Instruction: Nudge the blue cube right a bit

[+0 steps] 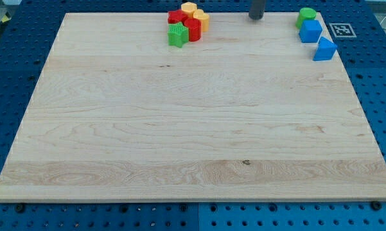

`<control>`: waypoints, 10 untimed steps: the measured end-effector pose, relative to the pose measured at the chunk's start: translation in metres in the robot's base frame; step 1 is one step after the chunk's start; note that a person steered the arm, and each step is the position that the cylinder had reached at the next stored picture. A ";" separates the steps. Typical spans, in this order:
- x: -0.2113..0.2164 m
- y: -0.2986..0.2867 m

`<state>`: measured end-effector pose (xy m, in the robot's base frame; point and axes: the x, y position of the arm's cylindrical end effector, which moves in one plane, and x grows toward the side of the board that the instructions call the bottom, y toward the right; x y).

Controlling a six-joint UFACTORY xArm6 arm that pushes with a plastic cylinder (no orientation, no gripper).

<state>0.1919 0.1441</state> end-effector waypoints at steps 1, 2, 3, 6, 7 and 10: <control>-0.001 0.002; 0.001 0.030; 0.002 0.065; 0.076 0.071; 0.091 0.081; 0.141 0.092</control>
